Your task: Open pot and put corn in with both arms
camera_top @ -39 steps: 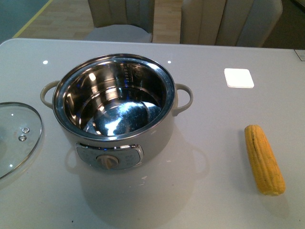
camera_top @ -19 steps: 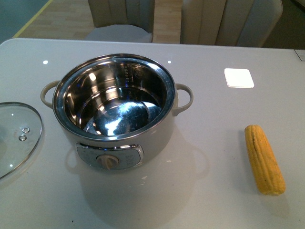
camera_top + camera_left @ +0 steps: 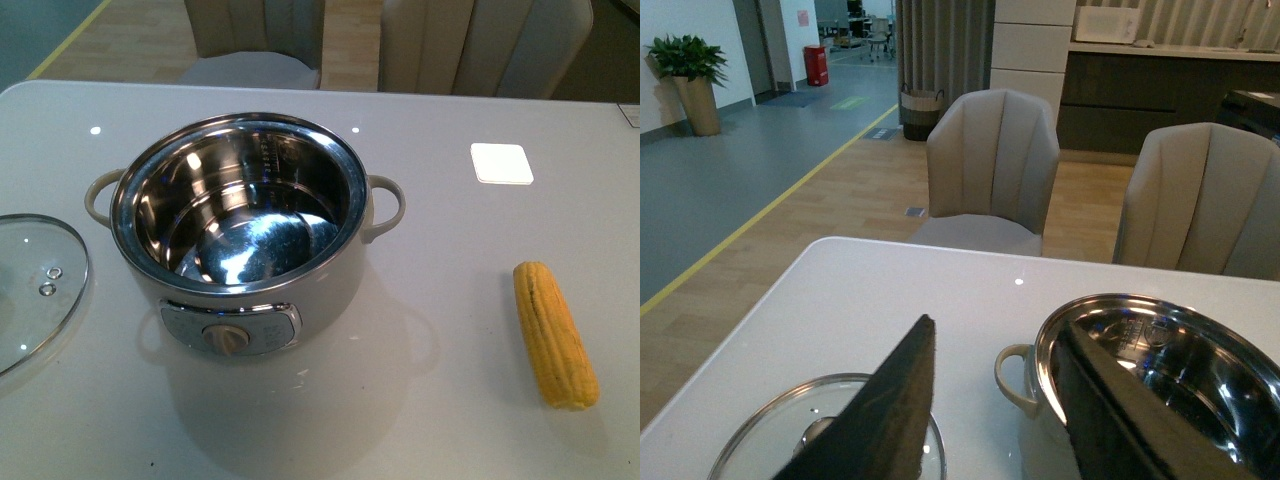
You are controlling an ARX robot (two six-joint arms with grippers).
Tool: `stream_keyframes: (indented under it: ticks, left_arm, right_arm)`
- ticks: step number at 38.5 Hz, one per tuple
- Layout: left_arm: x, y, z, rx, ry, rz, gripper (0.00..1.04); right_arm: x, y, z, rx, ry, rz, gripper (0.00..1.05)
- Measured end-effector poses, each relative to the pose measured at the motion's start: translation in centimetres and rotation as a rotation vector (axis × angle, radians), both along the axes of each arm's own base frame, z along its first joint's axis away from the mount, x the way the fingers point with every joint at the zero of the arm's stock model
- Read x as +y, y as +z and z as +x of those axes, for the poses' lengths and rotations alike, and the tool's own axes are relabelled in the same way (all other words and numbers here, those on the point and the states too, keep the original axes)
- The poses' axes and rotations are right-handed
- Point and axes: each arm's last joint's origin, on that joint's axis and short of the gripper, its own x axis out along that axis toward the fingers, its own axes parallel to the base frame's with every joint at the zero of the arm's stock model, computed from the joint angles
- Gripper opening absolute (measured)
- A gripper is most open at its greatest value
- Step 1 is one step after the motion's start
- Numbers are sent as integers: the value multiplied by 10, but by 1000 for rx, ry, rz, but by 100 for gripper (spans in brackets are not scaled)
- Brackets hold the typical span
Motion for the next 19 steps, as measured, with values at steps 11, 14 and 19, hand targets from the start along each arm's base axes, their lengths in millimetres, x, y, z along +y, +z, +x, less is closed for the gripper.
stream_keyframes:
  ticks: [11, 14, 19]
  left_arm:
    - [0, 0, 0, 0, 0, 0, 95]
    - [0, 0, 0, 0, 0, 2, 97]
    - [0, 0, 0, 0, 0, 3, 98]
  right_arm:
    - [0, 0, 0, 0, 0, 0, 96]
    - [0, -1, 1, 202, -51, 35, 96]
    - [1, -13, 11, 678, -91, 48, 96]
